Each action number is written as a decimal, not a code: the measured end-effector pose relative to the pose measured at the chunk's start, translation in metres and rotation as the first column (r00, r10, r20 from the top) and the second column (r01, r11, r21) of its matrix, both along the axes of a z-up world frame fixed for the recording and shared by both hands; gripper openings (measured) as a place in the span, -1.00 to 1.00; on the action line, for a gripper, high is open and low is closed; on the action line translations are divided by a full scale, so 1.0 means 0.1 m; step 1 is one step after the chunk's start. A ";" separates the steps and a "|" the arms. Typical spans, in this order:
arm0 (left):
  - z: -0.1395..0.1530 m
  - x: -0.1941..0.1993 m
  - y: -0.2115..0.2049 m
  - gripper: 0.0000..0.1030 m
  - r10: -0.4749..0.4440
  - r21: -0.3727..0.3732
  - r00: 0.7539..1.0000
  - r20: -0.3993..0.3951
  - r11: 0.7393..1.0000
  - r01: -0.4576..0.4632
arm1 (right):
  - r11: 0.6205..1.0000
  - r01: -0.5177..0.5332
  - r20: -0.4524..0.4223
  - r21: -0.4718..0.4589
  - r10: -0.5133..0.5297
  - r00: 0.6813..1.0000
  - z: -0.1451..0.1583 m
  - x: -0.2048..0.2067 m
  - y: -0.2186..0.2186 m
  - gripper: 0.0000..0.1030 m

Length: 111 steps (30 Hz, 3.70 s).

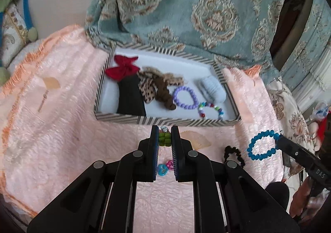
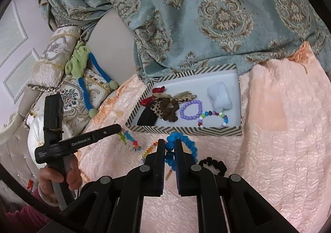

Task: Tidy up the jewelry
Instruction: 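Carry both bracelets into the tray and open both grippers, then lift both tools out of the tray back over the remaining pile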

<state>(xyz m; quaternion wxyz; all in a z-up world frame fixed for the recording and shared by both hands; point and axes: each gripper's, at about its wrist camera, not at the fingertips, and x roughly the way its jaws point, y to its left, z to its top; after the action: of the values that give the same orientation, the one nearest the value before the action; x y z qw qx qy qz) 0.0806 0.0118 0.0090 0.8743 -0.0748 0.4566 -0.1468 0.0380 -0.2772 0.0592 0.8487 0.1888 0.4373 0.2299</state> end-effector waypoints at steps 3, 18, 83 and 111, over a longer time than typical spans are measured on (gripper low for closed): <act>0.11 -0.02 -0.01 -0.80 0.002 0.008 1.000 0.020 1.000 -0.002 | 1.000 -0.008 0.012 -0.015 0.009 1.000 0.06 0.03 0.04 -0.85; 0.33 0.24 -0.38 -0.80 -0.029 0.095 0.997 0.075 0.995 0.022 | 0.996 -0.020 0.030 -0.090 0.023 0.999 0.15 0.42 0.13 -0.85; -0.62 1.75 -0.41 0.07 0.172 0.218 0.985 0.016 0.961 -0.171 | 0.939 0.020 -0.101 -0.343 -0.058 0.993 -0.95 2.07 0.17 -0.17; -0.07 0.62 -0.42 0.07 0.159 0.251 0.976 0.151 0.949 -0.193 | 0.937 0.025 -0.030 -0.349 -0.037 0.999 -0.29 1.07 0.43 0.11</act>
<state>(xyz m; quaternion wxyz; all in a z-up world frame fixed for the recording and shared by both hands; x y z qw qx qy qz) 0.1430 -0.0298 0.0019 0.9137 0.0114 0.4061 -0.0106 0.1449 -0.2347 0.0300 0.8642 0.0467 0.4833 0.1321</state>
